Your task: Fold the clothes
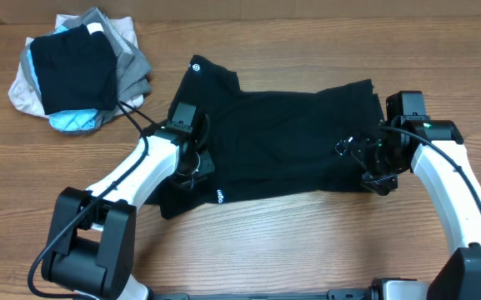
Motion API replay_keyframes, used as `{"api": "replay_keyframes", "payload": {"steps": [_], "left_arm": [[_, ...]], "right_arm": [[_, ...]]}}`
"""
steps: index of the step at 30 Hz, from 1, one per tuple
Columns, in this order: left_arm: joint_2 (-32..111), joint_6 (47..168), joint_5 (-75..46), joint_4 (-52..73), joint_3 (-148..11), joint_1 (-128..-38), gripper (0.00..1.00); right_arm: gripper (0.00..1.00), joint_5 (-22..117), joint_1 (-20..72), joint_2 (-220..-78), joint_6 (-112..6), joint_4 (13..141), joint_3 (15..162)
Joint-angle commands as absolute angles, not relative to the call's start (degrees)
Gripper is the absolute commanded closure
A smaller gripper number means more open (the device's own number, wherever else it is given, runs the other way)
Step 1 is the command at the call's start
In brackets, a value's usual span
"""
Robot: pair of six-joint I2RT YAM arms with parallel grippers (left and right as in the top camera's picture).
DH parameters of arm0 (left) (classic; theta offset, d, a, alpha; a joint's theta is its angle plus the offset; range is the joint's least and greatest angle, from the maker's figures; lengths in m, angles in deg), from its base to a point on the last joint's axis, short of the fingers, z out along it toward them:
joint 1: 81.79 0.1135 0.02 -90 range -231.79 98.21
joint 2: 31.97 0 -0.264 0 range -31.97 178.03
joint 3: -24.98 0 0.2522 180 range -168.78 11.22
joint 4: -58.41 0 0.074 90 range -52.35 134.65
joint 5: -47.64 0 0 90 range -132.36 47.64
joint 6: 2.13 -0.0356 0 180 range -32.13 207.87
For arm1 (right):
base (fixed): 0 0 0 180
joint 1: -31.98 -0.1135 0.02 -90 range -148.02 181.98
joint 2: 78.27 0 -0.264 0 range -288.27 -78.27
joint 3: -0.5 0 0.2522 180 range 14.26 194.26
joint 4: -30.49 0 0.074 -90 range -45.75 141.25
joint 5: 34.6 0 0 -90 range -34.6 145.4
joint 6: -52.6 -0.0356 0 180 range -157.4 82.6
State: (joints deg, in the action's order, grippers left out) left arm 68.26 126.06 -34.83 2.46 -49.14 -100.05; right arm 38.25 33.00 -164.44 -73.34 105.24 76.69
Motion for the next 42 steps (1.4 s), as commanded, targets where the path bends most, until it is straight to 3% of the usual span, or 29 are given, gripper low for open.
{"api": "replay_keyframes", "payload": {"steps": [1, 5, 10, 12, 13, 14, 15, 17, 24, 31, 36, 39, 41, 42], "left_arm": [[68.5, 125.1, -34.8, 1.4, -50.5, -99.7, 0.96], [68.5, 123.5, -35.4, 0.4, -53.0, -99.7, 0.92], [68.5, 119.2, -40.1, 6.1, -54.5, -99.7, 0.93], [68.5, 117.2, -43.8, 8.8, -54.5, -99.7, 0.87], [68.5, 117.2, -45.6, 9.3, -54.6, -99.7, 0.66], [68.5, 116.9, -46.4, 9.1, -55.0, -99.7, 0.29], [68.5, 116.1, -46.3, 8.4, -55.5, -99.7, 0.05], [68.5, 115.3, -45.8, 6.0, -56.9, -99.7, 0.00], [68.5, 115.3, -40.4, -7.4, -62.2, -99.7, 0.00], [69.7, 116.6, -30.9, -15.2, -60.0, -100.4, 0.20], [71.6, 116.3, -29.6, -14.8, -58.1, -100.6, 0.52], [73.2, 116.3, -29.6, -13.4, -58.1, -100.6, 0.85], [74.7, 116.3, -29.6, -12.4, -58.1, -100.6, 0.96], [75.6, 116.3, -29.6, -12.0, -58.1, -100.6, 0.96]], "right_arm": [[0.00, 39.8, 32.7, -163.5, -72.9, 105.0, 77.5], [0.00, 40.4, 32.7, -163.6, -72.9, 104.5, 77.2], [0.00, 40.3, 32.7, -163.6, -72.9, 104.6, 77.2], [0.00, 40.3, 32.7, -163.6, -72.9, 104.6, 77.2], [0.00, 40.3, 32.7, -163.6, -72.9, 104.8, 77.2], [0.00, 40.3, 32.7, -163.6, -72.9, 104.9, 77.2], [0.00, 40.4, 32.7, -163.6, -72.9, 105.1, 77.2], [0.00, 40.4, 32.7, -163.6, -72.9, 105.2, 77.0], [0.00, 40.8, 32.7, -163.6, -72.9, 102.1, 73.9], [0.00, 40.2, 32.7, -163.6, -73.0, 101.6, 73.0], [0.00, 39.8, 32.7, -163.6, -72.9, 101.6, 73.0], [0.00, 39.6, 32.7, -163.6, -72.9, 101.7, 73.0], [0.00, 39.6, 32.7, -163.6, -73.0, 101.7, 73.0], [0.00, 39.6, 32.7, -163.6, -72.9, 101.7, 73.0]]}}
